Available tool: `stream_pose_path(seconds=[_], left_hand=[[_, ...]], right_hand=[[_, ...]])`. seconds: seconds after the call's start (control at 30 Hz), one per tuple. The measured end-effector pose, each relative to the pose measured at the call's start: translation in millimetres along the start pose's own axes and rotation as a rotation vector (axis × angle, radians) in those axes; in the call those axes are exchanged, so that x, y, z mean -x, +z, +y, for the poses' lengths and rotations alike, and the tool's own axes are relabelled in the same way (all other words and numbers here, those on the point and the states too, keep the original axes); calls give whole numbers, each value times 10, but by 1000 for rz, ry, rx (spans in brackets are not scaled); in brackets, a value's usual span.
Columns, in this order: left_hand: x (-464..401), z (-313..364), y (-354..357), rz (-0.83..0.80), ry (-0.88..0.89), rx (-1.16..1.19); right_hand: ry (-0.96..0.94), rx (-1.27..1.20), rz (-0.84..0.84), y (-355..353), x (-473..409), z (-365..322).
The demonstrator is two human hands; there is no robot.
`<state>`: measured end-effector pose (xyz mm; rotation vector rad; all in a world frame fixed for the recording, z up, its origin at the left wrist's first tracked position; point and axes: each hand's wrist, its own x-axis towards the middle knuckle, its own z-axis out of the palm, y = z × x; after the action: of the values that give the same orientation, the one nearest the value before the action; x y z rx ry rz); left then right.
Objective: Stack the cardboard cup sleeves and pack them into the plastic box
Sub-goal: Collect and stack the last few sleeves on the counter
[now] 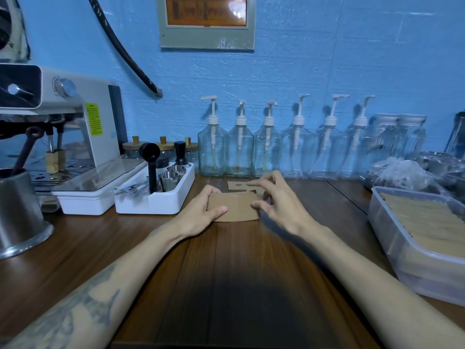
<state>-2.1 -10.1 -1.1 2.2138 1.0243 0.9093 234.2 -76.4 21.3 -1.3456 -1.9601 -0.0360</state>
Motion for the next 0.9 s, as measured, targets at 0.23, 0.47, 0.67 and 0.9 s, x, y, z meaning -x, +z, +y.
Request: stream_pose_path(seconds=[0.23,0.47,0.67,0.9], left_hand=[[-19,-3,16,6,36,12],[-38,-55,24,17,37,30],[-37,-52,11,12,26,31],[-41,-64,10,7,10,26]], right_hand=[[-80,259,-160,62,11,-44],[73,204,-9,-39,-21,122],[280,463,-187,-69,-29,464],[422,395,-319,-65,-41,494]])
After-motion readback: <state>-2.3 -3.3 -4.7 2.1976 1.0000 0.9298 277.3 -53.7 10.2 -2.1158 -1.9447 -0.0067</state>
